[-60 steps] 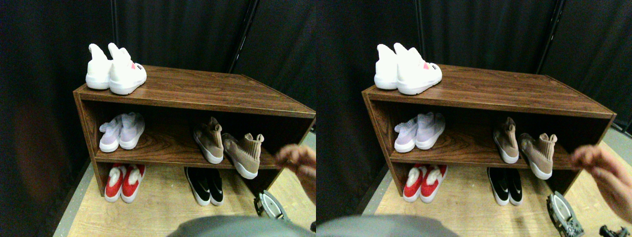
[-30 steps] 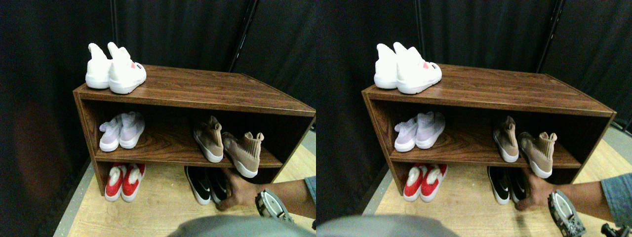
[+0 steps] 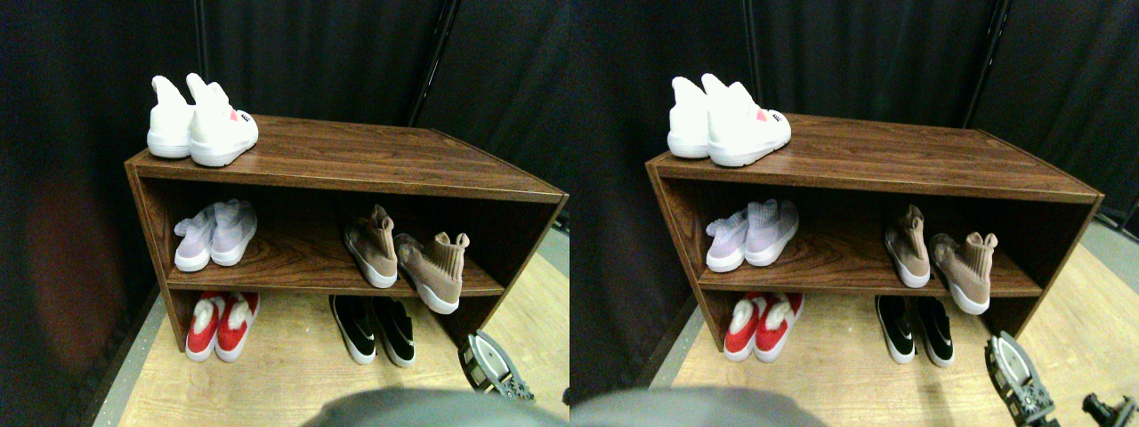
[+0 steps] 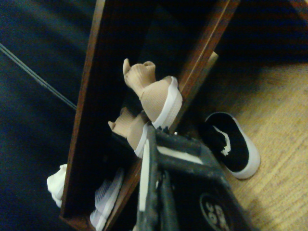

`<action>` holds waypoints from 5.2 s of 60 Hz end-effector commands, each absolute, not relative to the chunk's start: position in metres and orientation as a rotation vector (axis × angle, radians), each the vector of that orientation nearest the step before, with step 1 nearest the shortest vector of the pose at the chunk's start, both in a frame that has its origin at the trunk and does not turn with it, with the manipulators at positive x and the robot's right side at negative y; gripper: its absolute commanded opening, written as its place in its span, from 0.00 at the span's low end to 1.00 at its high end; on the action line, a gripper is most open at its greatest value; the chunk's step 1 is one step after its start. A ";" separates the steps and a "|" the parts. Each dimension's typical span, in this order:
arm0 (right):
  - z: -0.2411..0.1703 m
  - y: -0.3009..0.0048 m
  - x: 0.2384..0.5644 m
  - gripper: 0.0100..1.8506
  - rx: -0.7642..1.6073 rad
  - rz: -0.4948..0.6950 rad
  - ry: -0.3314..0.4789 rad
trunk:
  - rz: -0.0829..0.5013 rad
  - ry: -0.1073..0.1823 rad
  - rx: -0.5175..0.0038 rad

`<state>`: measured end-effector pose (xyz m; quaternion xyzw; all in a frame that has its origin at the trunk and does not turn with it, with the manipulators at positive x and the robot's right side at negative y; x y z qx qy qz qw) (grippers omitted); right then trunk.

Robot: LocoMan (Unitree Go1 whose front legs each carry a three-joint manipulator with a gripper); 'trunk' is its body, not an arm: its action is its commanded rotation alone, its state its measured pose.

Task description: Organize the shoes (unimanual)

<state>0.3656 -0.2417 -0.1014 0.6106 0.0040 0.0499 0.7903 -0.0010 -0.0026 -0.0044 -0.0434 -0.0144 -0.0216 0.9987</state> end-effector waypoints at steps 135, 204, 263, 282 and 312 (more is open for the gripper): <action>-0.100 -0.231 0.467 0.90 1.242 -0.072 0.006 | -0.005 -0.011 -0.115; -0.040 -0.311 0.420 0.03 1.029 -0.159 -0.356 | -0.030 -0.017 -0.087; -0.108 -0.324 0.536 0.03 1.194 -0.385 -0.211 | 0.044 0.002 -0.129; -0.111 -0.310 0.535 0.03 1.224 -0.310 -0.107 | 0.058 0.007 -0.141; -0.106 -0.277 0.526 0.03 1.249 -0.281 -0.021 | 0.061 0.013 -0.155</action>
